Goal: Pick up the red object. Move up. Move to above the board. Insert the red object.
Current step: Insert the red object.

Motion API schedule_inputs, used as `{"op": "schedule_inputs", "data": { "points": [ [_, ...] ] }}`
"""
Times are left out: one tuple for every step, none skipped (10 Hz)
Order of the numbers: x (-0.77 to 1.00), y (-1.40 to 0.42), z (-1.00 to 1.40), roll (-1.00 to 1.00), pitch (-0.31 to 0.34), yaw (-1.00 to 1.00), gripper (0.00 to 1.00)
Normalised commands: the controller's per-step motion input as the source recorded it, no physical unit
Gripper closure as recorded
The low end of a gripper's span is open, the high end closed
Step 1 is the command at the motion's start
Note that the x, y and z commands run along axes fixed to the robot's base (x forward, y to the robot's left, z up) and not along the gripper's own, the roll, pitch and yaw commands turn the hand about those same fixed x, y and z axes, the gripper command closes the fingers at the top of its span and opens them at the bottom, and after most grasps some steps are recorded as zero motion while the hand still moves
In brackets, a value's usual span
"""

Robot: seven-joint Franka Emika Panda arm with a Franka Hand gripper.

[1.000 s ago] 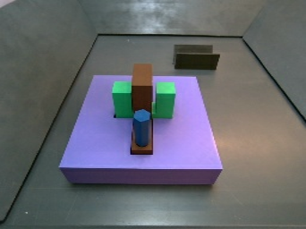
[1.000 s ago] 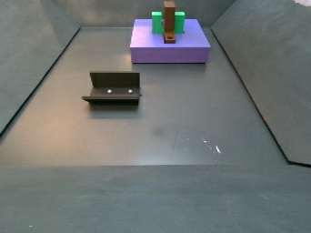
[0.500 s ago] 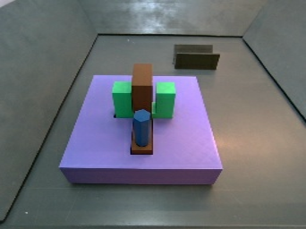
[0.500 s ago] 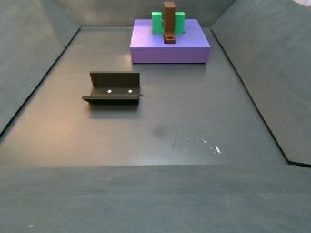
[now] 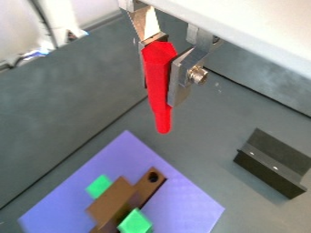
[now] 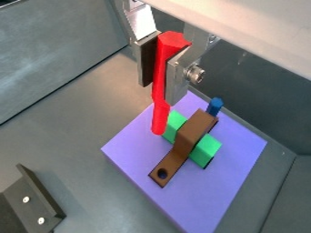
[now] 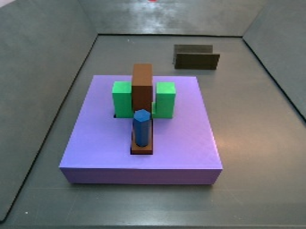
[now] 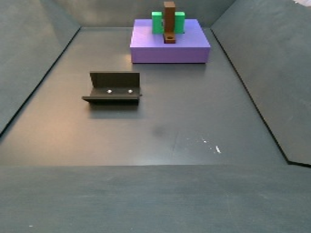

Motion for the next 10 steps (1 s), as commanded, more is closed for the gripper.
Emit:
{"op": "schedule_inputs", "data": {
  "points": [
    [0.14,0.07,-0.11,-0.4,-0.366,-0.64,1.0],
    [0.01,0.0,-0.1,-0.46,-0.36,-0.67,1.0],
    [0.04,0.01,-0.09,-0.44,-0.371,-0.65,1.0],
    [0.0,0.24,-0.33,-0.29,-0.284,-0.45,1.0],
    [0.02,0.0,-1.0,0.0,-0.031,-0.42,1.0],
    [0.0,0.0,-1.0,0.0,0.0,-0.44,1.0],
    [0.02,0.0,-1.0,0.0,0.009,-0.43,1.0],
    [0.05,-0.02,-1.0,0.0,0.007,-0.46,1.0],
    [0.07,-0.02,-1.0,0.0,0.029,-0.48,1.0],
    [0.06,-0.03,-1.0,0.0,0.034,-0.47,1.0]
  ]
}}
